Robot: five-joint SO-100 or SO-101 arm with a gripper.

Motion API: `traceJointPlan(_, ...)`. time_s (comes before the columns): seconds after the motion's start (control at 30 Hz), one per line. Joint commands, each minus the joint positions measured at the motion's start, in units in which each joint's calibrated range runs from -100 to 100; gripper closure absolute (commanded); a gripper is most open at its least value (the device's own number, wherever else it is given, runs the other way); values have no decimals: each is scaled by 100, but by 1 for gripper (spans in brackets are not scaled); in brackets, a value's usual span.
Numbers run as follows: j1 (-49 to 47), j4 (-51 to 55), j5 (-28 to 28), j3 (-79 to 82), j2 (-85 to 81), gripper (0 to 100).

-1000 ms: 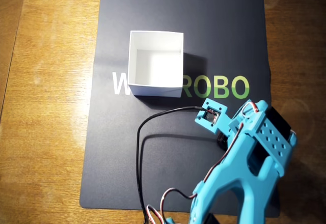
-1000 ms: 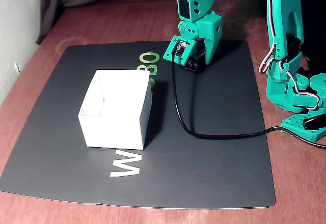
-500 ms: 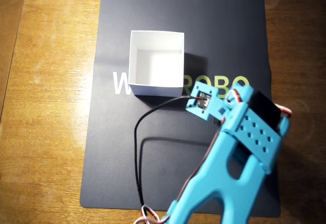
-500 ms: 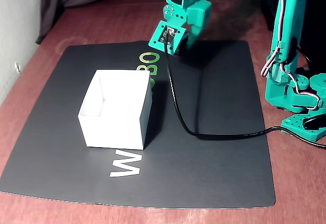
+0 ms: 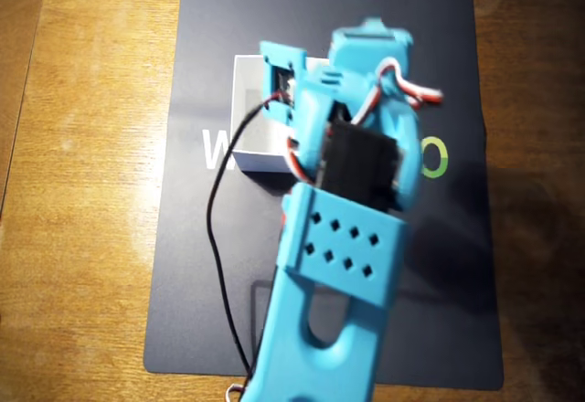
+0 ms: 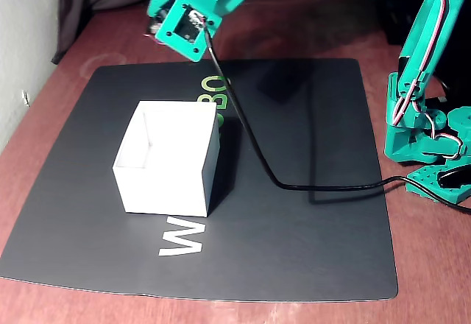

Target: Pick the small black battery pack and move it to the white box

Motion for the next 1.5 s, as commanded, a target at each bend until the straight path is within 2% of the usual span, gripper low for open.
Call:
traceJointPlan(0.0,-643,-961,100,-406,-241,90)
traceJointPlan(0.07,-1077,-1250,290,-406,-110,90)
traceJointPlan(0.27,-2004,-1215,622,-306,206,90)
traceJointPlan(0.6,-2157,-908,616,-297,881,90)
traceJointPlan(1.03,-2192,310,-709,-297,1144,90)
traceJointPlan(1.23,-2168,503,-1269,-297,1153,90)
traceJointPlan(1.47,-2145,494,-1356,-334,1381,90)
